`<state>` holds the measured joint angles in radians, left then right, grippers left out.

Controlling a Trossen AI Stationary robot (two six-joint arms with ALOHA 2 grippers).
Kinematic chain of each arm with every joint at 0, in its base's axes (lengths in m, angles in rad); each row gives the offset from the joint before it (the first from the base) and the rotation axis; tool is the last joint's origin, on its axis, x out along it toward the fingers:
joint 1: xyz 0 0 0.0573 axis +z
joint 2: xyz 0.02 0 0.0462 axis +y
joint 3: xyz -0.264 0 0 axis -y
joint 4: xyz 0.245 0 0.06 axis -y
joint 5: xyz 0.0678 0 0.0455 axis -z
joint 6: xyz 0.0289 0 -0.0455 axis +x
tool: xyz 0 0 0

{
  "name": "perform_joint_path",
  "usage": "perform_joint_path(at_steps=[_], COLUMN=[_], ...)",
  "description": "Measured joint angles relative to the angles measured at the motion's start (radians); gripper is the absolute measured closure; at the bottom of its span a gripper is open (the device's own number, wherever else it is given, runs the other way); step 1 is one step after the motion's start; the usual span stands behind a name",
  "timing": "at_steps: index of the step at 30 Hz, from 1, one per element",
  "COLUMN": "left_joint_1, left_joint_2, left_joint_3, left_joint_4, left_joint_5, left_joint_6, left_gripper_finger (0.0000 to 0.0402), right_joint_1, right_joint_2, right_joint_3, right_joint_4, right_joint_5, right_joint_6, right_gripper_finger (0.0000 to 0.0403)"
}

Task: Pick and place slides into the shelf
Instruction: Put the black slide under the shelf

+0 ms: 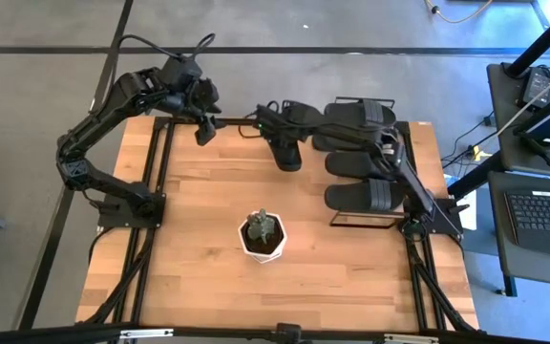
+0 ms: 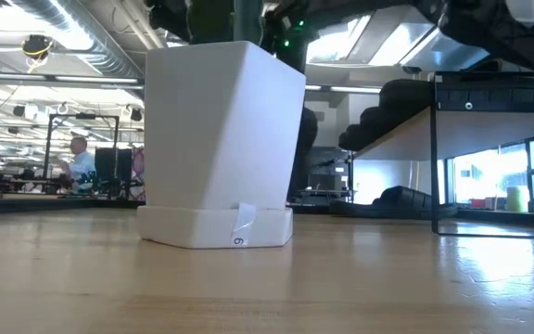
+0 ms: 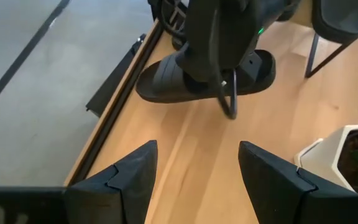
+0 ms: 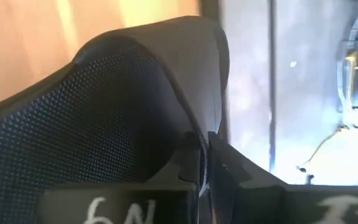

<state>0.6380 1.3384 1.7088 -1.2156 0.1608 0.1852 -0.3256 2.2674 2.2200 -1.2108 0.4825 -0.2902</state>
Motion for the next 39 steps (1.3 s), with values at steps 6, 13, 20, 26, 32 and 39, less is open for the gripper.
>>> perform_joint_path(at_steps=[6,13,20,26,32,39], left_joint_1=[0.000,0.000,0.000,0.000,0.000,0.000], left_joint_2=[0.000,0.000,0.000,0.001,0.001,0.001], left_joint_3=[0.000,0.000,0.000,0.000,0.000,0.000], left_joint_4=[-0.029,-0.030,-0.029,-0.024,-0.019,0.005], left_joint_5=[-0.001,-0.001,0.000,0.000,0.000,0.000], left_joint_6=[-0.003,-0.003,-0.025,-0.027,-0.022,0.040], left_gripper_finger=[0.0184,0.0184,0.0184,0.0184,0.0184,0.0184], right_joint_1=[0.001,0.000,0.001,0.006,0.008,0.003], right_joint_2=[0.036,0.061,0.107,0.146,0.147,0.147], right_joint_3=[0.000,0.000,0.000,0.001,0.001,-0.021], right_joint_4=[-0.021,-0.137,-0.172,-0.163,-0.168,-0.151], right_joint_5=[-0.008,-0.063,-0.115,-0.186,-0.196,-0.290], right_joint_6=[0.112,0.376,0.542,0.643,0.777,0.978], right_gripper_finger=[0.0389,0.0389,0.0389,0.0389,0.0389,0.0389])
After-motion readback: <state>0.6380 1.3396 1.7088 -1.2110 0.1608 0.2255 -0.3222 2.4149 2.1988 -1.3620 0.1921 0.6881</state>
